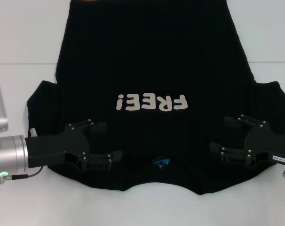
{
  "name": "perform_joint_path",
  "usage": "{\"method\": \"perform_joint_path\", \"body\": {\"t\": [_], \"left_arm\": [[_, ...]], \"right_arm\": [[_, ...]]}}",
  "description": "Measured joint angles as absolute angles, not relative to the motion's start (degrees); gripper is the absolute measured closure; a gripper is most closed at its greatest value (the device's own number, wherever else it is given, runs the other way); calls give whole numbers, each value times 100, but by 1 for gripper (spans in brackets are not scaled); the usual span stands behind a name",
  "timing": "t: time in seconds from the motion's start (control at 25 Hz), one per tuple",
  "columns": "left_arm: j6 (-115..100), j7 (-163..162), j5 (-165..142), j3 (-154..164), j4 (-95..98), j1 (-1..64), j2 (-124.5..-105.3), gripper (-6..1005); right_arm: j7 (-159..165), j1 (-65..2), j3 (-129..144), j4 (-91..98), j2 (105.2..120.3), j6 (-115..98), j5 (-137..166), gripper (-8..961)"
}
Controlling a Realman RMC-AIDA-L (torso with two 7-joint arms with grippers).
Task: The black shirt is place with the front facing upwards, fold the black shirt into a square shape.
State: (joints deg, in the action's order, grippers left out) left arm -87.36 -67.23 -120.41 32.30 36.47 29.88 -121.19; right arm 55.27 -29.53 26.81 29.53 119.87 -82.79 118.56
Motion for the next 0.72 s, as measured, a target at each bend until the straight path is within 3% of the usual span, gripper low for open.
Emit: {"method": "perform_joint_path", "body": {"t": [0.52,0.64,0.72], "left_arm": [[-8736,-6840,-12041,3208,3644,3005,-12110,59],[-8779,-7577,-12029,3129,3663,3069,-12055,60],[-8902,-8705,-12023,3006,3639,3193,-11919,61]], "right_arm": [[5538,-2962,2680,2957,11987,-8279,11856,69],[5551,-2966,2680,2962,11987,-8279,11856,69],[5556,-2970,2680,2965,11987,-8276,11857,69]]}}
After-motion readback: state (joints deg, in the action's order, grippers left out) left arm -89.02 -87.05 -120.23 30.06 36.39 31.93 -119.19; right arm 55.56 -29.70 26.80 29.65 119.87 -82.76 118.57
